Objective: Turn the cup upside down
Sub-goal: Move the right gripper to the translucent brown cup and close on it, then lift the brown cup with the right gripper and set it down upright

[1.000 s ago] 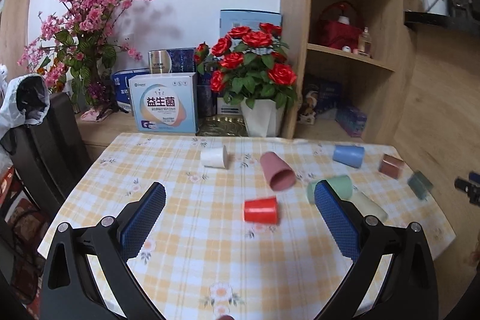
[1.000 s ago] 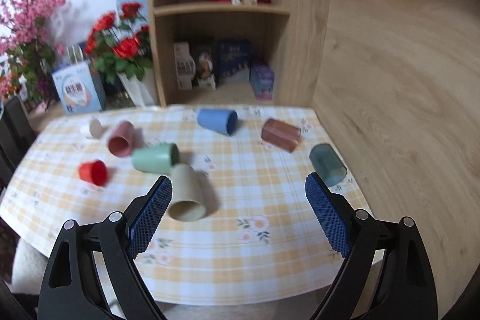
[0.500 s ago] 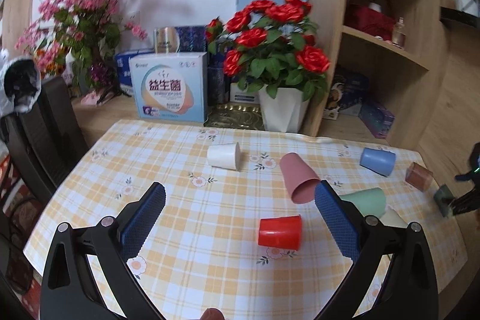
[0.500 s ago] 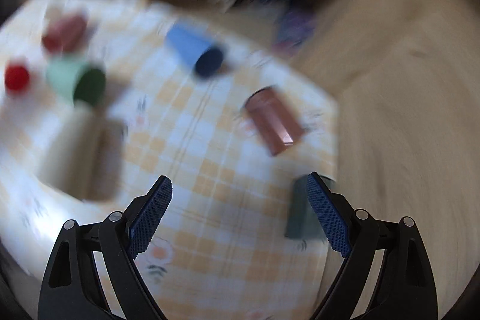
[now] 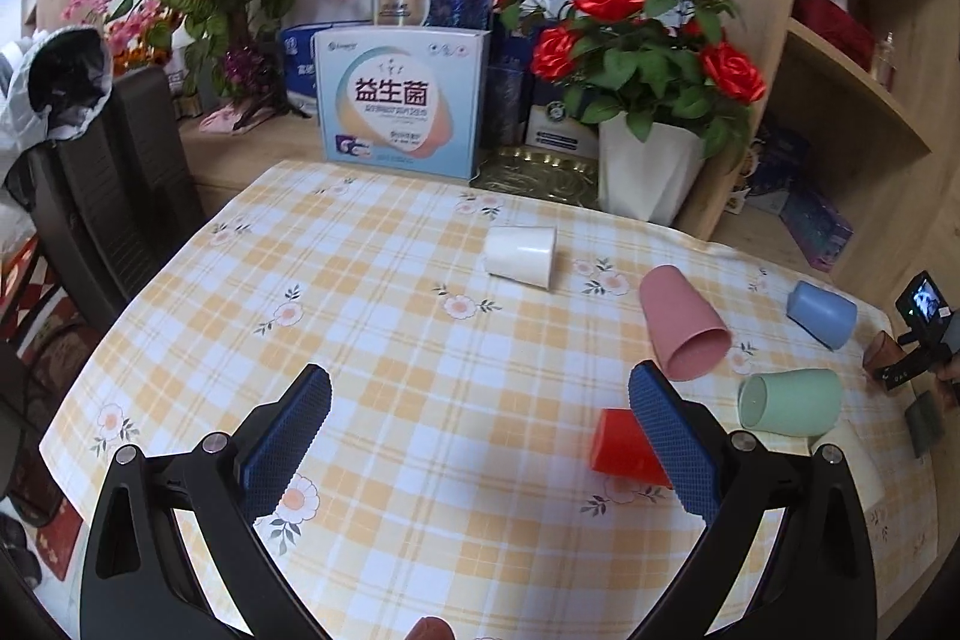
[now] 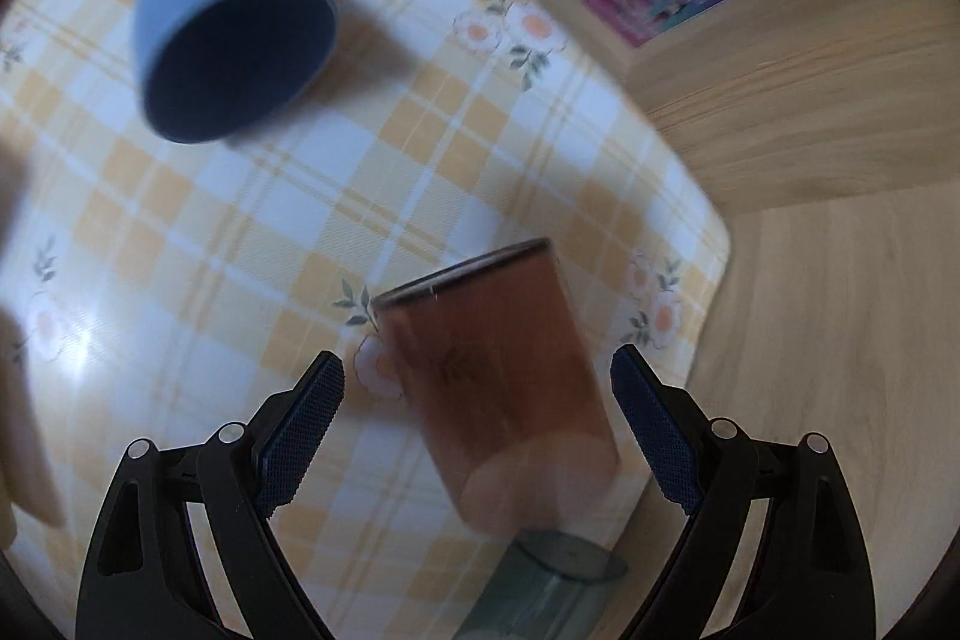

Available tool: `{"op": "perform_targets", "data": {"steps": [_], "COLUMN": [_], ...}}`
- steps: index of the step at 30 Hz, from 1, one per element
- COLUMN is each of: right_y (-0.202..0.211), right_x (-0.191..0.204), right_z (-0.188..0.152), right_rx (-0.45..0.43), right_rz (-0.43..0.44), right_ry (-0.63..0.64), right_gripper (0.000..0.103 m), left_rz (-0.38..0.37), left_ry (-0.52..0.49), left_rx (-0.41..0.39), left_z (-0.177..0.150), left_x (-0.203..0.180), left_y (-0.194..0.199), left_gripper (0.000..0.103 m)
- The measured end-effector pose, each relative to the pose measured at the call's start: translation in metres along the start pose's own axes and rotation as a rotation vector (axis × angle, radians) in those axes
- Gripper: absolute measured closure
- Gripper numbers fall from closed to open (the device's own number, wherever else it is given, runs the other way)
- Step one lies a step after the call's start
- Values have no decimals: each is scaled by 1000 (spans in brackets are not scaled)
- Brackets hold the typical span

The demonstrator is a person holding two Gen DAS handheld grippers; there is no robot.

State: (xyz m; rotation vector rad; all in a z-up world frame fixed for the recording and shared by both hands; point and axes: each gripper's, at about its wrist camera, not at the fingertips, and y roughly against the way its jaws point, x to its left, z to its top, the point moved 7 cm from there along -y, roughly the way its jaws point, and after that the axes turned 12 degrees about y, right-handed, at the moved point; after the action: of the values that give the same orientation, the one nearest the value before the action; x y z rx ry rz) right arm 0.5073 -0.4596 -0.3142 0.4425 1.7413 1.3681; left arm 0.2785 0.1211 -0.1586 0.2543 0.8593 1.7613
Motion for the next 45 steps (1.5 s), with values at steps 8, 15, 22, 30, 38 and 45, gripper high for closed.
{"op": "perform_targets", "data": {"steps": [8,15,22,30,38,45], "right_y": [-16,3,65,166,239,249], "right_x": [-18,-30,-28,11,139,287], "right_z": [-7,-27,-51,-66,-56,-26], "right_rx": [28,-50,-190,-394,-447,-359], "right_rz": [58,111,138,157,412,740], "right_ry": [-167,-359,-520,-523,-437,-402], "right_gripper": [27,30,32,32,33,33], "left_rz": [-2,-19,-40,-80,-83,-78], "left_ry": [-3,1,-21,-16,-21,-27], "left_rx": [8,19,23,-3,-1,-2], "left_z": [0,-5,-12,-14,-23,-28], "left_x": [-1,-4,-7,4,28,43], "left_y": [-3,1,12,38,57,70], "left_gripper": [6,6,6,6,6,6]}}
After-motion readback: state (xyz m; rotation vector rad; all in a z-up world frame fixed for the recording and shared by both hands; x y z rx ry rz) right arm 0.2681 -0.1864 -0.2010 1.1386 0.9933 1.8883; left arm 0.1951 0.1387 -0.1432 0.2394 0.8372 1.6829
